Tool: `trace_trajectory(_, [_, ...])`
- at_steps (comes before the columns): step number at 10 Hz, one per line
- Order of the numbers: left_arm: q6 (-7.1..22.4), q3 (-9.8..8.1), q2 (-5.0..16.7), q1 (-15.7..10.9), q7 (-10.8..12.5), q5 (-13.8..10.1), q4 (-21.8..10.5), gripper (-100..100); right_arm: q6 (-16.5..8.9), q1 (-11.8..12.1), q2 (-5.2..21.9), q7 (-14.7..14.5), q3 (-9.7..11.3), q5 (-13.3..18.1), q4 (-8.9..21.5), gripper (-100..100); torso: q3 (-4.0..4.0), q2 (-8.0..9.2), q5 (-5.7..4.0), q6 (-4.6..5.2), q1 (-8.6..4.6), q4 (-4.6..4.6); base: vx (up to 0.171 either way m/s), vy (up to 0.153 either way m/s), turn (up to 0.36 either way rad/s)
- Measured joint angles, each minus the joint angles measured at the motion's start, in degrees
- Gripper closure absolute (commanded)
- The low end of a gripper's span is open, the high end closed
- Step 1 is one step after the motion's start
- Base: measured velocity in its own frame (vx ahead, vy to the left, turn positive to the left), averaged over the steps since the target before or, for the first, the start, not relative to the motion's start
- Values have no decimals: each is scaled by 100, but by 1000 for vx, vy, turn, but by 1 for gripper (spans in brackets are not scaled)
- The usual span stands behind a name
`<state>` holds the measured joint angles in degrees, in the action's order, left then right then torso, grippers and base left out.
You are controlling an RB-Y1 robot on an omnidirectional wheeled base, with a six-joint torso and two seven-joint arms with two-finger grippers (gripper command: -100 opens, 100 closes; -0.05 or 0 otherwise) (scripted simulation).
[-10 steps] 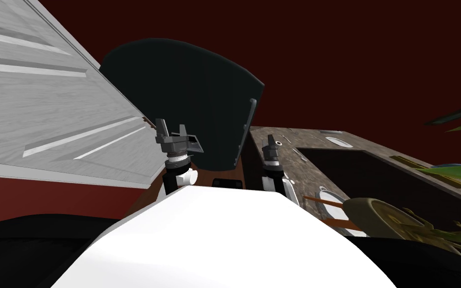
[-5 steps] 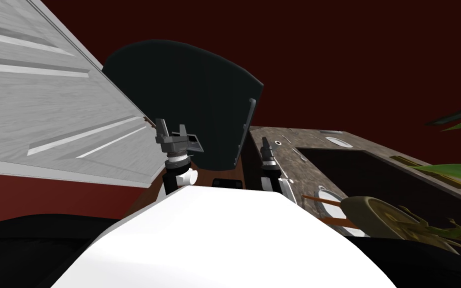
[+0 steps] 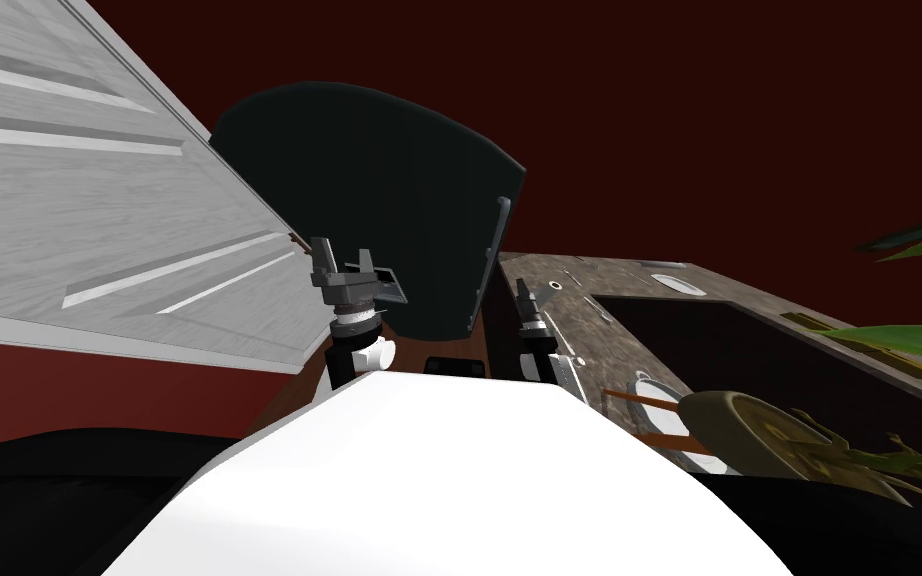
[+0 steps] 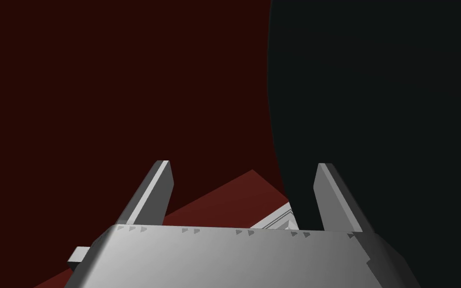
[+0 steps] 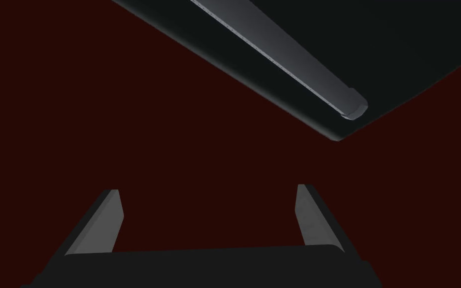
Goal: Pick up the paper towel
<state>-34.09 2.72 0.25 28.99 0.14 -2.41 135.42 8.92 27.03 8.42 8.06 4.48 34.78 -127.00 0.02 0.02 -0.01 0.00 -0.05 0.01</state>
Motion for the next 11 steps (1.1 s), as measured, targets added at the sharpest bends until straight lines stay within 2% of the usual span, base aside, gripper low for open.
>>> trace_trajectory(11, [0, 0, 0, 0, 0, 0, 0, 0, -992, -93, 62, -68, 54, 1826, 530, -100, -1, -1, 0, 1, 0, 0, -7, -12, 10])
